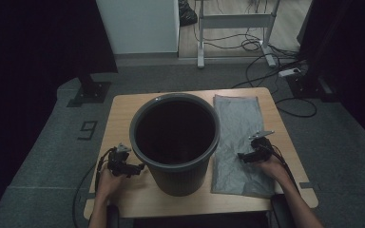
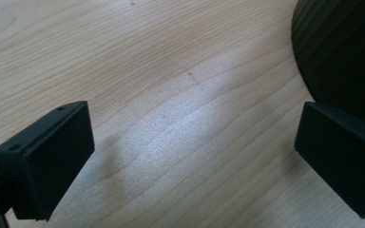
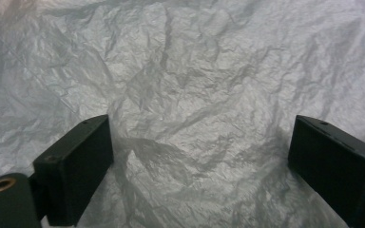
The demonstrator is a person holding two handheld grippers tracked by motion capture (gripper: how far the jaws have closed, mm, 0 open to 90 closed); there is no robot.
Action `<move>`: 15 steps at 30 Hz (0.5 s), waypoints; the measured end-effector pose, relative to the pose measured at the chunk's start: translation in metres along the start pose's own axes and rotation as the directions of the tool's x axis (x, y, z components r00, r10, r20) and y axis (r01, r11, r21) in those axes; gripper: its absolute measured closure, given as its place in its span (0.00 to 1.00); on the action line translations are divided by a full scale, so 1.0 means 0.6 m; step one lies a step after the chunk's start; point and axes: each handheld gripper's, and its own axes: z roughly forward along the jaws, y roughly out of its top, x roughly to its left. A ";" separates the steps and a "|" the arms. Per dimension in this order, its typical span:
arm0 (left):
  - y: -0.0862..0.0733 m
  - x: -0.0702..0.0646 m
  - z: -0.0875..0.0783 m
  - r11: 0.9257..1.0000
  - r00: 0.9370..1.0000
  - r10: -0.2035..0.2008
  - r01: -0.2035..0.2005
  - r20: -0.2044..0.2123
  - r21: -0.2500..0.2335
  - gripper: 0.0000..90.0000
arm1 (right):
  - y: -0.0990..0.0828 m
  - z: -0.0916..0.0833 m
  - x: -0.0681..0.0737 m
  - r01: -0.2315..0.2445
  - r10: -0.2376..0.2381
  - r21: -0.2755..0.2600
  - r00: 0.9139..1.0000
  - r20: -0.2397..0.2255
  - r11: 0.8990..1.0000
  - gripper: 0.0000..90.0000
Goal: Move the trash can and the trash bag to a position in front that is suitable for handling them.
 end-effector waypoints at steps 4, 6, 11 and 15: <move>-0.001 0.000 0.000 1.000 1.000 0.001 -0.001 0.003 -0.001 0.00 | -0.013 -0.015 -0.012 -0.138 0.136 0.006 0.983 0.122 0.990 0.10; -0.002 0.001 -0.001 1.000 1.000 -0.002 0.002 0.005 -0.003 0.00 | -0.019 -0.023 -0.015 -0.200 0.195 0.014 0.965 0.175 0.980 0.10; -0.001 0.002 -0.001 1.000 1.000 -0.008 0.008 0.001 -0.014 0.00 | -0.028 -0.043 -0.019 -0.287 0.282 -0.010 0.936 0.211 0.958 0.15; 0.000 0.001 -0.003 1.000 1.000 -0.004 0.004 0.008 -0.009 0.00 | -0.020 -0.051 -0.051 -0.231 0.235 -0.045 0.954 0.188 0.972 0.15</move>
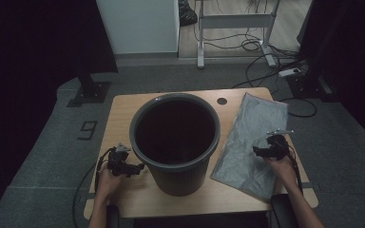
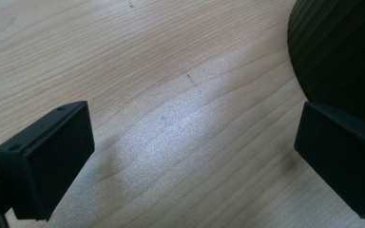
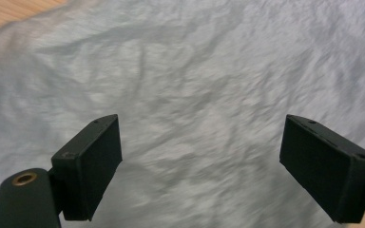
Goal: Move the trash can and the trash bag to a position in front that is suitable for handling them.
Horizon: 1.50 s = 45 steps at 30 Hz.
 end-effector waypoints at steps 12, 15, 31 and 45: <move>-0.001 -0.004 -0.005 1.000 1.000 0.005 -0.005 -0.003 -0.012 0.00 | -0.054 -0.023 -0.006 0.044 -0.044 0.031 0.999 -0.021 0.999 0.16; -0.001 -0.005 -0.006 1.000 1.000 0.006 -0.006 -0.007 -0.014 0.00 | -0.065 -0.030 -0.003 0.064 -0.063 0.020 0.997 -0.040 0.998 0.16; -0.022 -0.067 -0.104 0.991 0.995 0.092 -0.087 0.046 -0.103 0.00 | -0.012 -0.069 0.130 0.234 -0.252 -0.099 0.927 -0.277 0.967 0.05; 0.030 -0.119 -0.062 0.983 0.985 0.144 -0.130 0.099 -0.133 0.00 | 0.032 -0.070 0.226 0.299 -0.362 -0.212 0.846 -0.392 0.930 0.02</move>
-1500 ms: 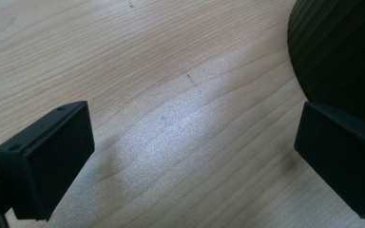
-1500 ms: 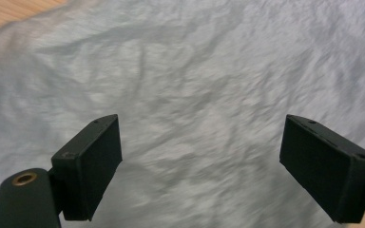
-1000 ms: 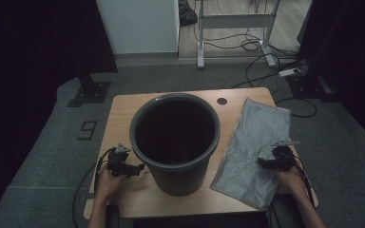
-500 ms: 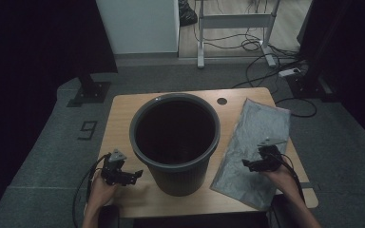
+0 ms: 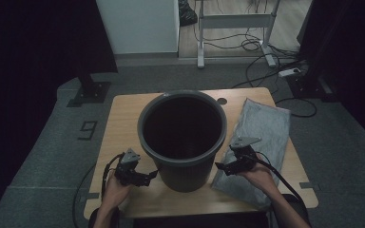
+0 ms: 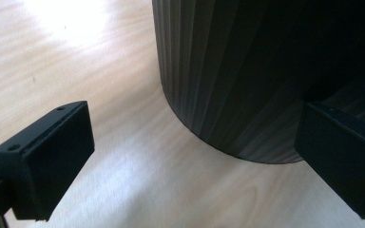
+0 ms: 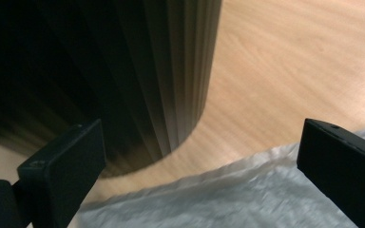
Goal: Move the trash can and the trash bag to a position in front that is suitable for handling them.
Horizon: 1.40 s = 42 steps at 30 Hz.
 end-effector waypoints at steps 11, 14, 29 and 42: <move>0.066 0.032 0.058 0.998 0.999 0.042 -0.042 0.004 0.037 0.00 | 0.015 0.015 -0.057 -0.030 0.030 -0.001 0.995 0.094 1.000 0.00; 0.090 0.047 0.083 0.997 0.998 0.064 -0.064 0.020 0.038 0.00 | 0.019 0.022 -0.083 -0.032 0.031 0.001 0.993 0.117 1.000 0.00; 0.127 0.060 0.111 0.997 0.997 0.077 -0.077 0.028 0.003 0.00 | 0.023 0.023 -0.132 -0.043 0.040 0.012 0.983 0.177 0.999 0.00; 0.185 0.108 0.129 1.000 0.989 0.011 -0.009 -0.149 0.015 0.00 | 0.037 0.032 -0.160 -0.057 0.045 0.039 0.963 0.266 0.998 0.00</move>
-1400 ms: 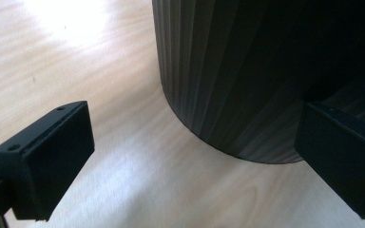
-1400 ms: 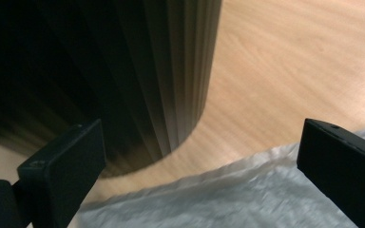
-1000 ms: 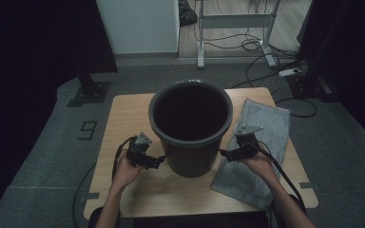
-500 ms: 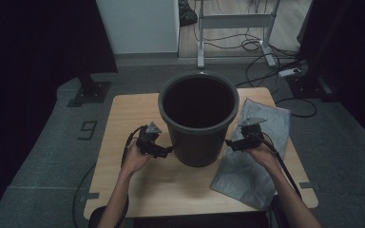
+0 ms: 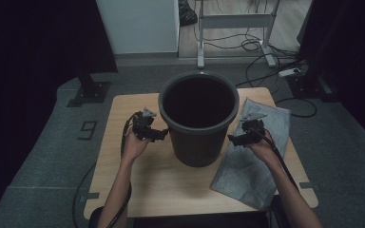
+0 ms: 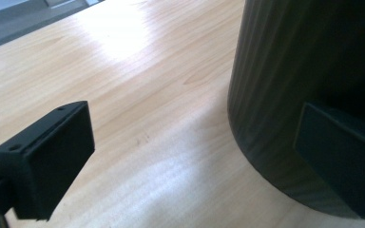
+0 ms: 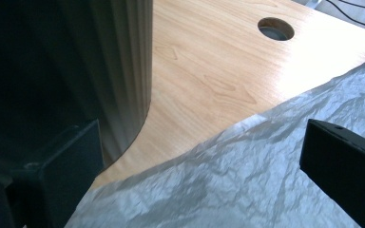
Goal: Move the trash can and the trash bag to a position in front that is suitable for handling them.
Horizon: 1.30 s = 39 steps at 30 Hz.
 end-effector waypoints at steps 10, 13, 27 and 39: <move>-0.007 -0.015 0.000 1.000 0.999 0.002 -0.001 0.032 -0.015 0.00 | 0.004 0.001 -0.005 0.009 -0.009 0.021 1.000 0.007 1.000 0.00; -0.025 -0.021 -0.006 1.000 0.999 0.021 -0.021 0.042 0.012 0.00 | -0.002 -0.009 -0.002 0.004 -0.004 -0.005 1.000 0.000 1.000 0.00; -0.163 -0.008 -0.025 0.994 0.995 -0.069 0.062 0.074 0.088 0.03 | -0.106 -0.039 -0.012 -0.053 0.054 0.040 0.998 -0.041 0.998 0.00; -0.211 -0.025 -0.008 0.992 0.997 -0.045 0.036 0.070 0.121 0.00 | -0.175 -0.032 -0.013 -0.086 0.087 0.109 0.996 -0.001 0.990 0.00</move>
